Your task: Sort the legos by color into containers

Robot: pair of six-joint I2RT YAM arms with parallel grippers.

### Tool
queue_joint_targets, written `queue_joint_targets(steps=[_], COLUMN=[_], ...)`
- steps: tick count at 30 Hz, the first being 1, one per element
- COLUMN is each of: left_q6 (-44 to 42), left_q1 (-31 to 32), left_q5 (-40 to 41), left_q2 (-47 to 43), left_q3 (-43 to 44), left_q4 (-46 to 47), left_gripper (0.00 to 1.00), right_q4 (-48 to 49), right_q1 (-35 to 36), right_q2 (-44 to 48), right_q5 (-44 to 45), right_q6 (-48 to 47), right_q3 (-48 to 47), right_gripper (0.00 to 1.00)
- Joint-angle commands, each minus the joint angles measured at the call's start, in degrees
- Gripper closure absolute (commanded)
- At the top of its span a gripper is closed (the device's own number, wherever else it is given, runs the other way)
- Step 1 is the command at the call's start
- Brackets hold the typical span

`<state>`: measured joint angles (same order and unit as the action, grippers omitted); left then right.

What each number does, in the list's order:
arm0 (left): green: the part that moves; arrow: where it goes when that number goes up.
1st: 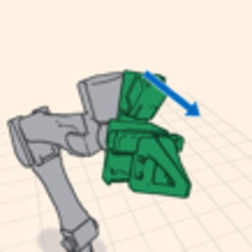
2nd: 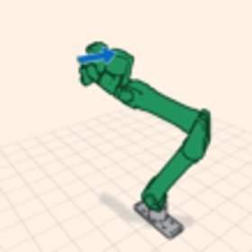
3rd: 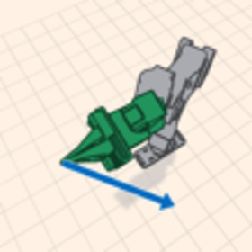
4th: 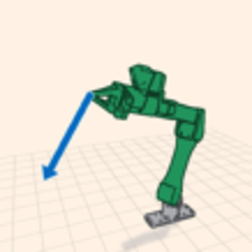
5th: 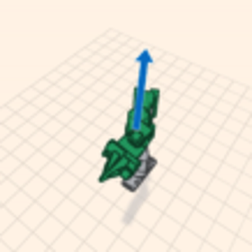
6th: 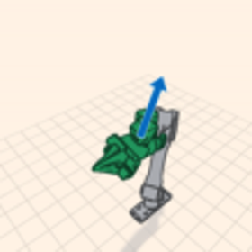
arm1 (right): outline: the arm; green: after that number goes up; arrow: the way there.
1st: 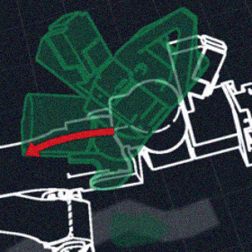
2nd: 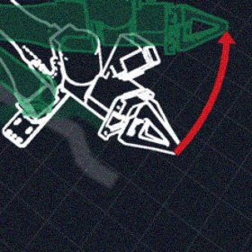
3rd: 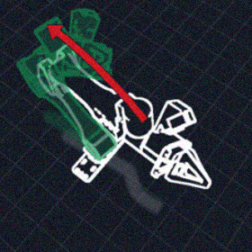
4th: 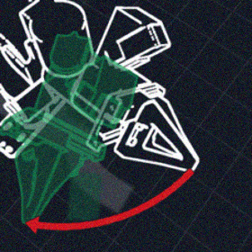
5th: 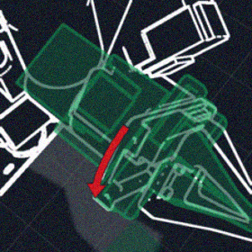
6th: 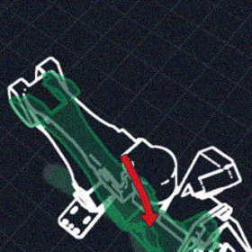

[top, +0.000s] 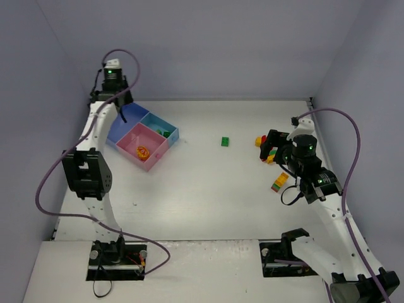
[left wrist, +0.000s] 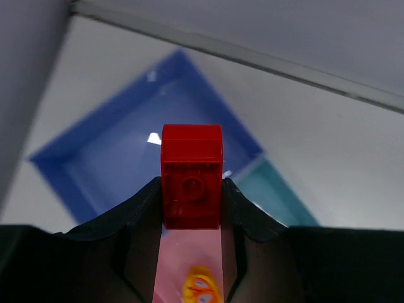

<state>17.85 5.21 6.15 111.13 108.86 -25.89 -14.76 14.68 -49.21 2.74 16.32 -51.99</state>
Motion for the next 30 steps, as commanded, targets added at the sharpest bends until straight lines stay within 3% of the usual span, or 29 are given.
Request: queue_joint_targets(steps=[1,3,7,12,16,20,26,30], left_q6=[0.5,0.6,0.6,0.9,1.7,2.5,4.6,7.8], left_q1=[-4.9,-7.7,-10.2,-11.1,-10.7,-7.9,6.0,15.6], left_q5=[1.9,1.8,1.8,1.2,-0.5,-2.6,-3.3,-3.8], left_q2=[2.9,6.2,10.3,11.7,9.2,4.2,-2.6,-1.5], left_q3=[1.4,2.9,6.7,7.6,6.0,2.4,-3.4,-3.9], left_q4=[-2.7,-4.7,-6.7,-7.0,-7.0,-7.0,-5.3,-4.1], left_gripper=[0.97,0.89,0.83,0.42,0.25,0.20,0.18,0.17], right_q4=[4.1,4.3,4.4,4.4,4.5,4.6,4.5,4.7], right_q1=[0.0,0.0,0.0,0.0,0.0,0.0,0.0,0.0], right_q2=[-0.3,-0.4,-0.8,-1.6,-1.9,-1.8,-2.3,-2.5], right_q5=[0.9,0.9,1.0,1.0,1.1,1.1,0.7,0.5], right_q6=[0.1,-0.1,-0.3,-0.8,-0.8,-0.8,-0.7,-0.7], right_q3=[0.3,0.4,0.2,-0.3,-0.7,-0.5,-0.6,-0.7], right_gripper=[0.07,0.07,0.07,0.07,0.07,0.07,0.07,0.07])
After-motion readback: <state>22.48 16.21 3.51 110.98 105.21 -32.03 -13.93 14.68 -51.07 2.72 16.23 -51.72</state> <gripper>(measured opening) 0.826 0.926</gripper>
